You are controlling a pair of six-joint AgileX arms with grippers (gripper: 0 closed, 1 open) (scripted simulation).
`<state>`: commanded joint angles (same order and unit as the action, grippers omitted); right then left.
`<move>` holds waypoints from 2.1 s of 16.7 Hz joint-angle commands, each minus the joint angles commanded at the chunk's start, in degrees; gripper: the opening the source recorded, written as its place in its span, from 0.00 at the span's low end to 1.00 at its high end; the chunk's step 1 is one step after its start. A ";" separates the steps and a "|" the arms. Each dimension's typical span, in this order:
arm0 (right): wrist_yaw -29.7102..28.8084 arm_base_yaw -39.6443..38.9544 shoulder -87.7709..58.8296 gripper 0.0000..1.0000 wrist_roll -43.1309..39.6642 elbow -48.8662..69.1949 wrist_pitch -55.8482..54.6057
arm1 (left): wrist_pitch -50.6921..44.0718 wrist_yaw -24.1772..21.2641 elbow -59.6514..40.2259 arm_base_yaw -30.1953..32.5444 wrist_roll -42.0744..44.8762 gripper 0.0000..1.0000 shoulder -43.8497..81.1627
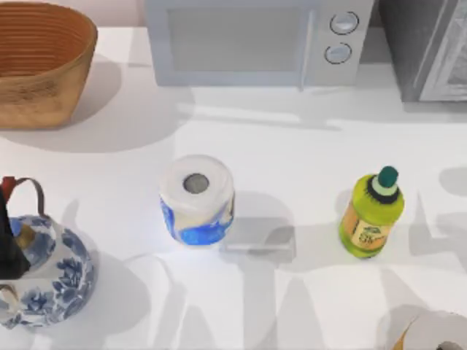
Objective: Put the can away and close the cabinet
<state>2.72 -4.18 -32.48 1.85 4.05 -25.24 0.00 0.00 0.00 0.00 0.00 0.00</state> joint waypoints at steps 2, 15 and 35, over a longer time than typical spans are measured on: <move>0.36 -0.36 -9.49 1.00 0.49 1.21 -7.33 | 0.00 0.00 0.00 0.00 0.00 1.00 0.00; 6.55 6.57 -67.82 1.00 -0.83 8.11 -54.03 | 0.00 0.00 0.00 0.00 0.00 1.00 0.00; 7.57 16.56 -93.00 1.00 -3.50 13.69 -71.30 | 0.00 0.00 0.00 0.00 0.00 1.00 0.00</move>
<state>10.29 12.38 -125.48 -1.66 17.74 -96.54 0.00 0.00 0.00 0.00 0.00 0.00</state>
